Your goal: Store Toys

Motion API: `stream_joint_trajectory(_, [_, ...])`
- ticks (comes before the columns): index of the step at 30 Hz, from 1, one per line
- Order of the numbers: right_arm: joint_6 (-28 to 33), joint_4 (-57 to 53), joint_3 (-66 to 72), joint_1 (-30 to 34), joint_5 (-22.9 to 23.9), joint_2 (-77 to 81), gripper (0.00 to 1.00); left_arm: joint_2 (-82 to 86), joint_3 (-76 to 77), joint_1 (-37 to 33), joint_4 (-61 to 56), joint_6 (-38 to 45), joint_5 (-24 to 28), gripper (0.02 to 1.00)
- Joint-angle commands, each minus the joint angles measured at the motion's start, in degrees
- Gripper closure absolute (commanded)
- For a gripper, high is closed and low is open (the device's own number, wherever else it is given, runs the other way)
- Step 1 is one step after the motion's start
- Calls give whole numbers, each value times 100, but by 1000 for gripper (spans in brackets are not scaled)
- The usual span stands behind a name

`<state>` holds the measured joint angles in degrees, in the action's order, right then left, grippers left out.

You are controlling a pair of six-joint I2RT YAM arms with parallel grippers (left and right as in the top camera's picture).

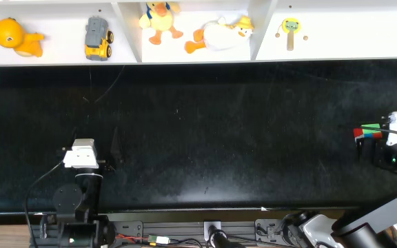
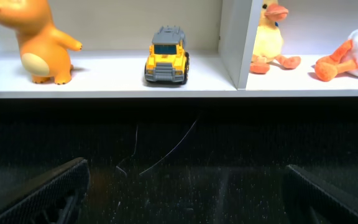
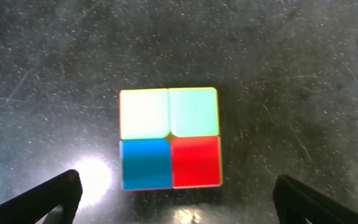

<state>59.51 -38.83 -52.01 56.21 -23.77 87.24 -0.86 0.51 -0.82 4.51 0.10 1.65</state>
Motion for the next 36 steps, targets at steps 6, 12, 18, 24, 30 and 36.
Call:
stream_joint_trajectory(6, [-190, 138, 22, -225, -227, 413, 27, 70, -7, 31, 31, -57, -31, 20])
stream_joint_trajectory(12, [-385, 424, 22, -232, -236, 426, 91, 70, -7, 31, 31, -57, -28, 20])
stream_joint_trajectory(18, [-457, 442, 22, -315, -214, 426, 200, 70, -7, 31, 31, -57, -28, 20])
stream_joint_trajectory(24, [-575, 352, 22, -422, -214, 426, 231, 70, -7, 31, 31, -57, -28, 20])
stream_joint_trajectory(30, [-590, 341, 22, -487, -120, 426, 259, 70, -7, 31, 31, -57, -28, 23])
stream_joint_trajectory(36, [-682, 304, 24, -487, 146, 426, 290, 70, -7, 31, 31, -59, -28, 20])
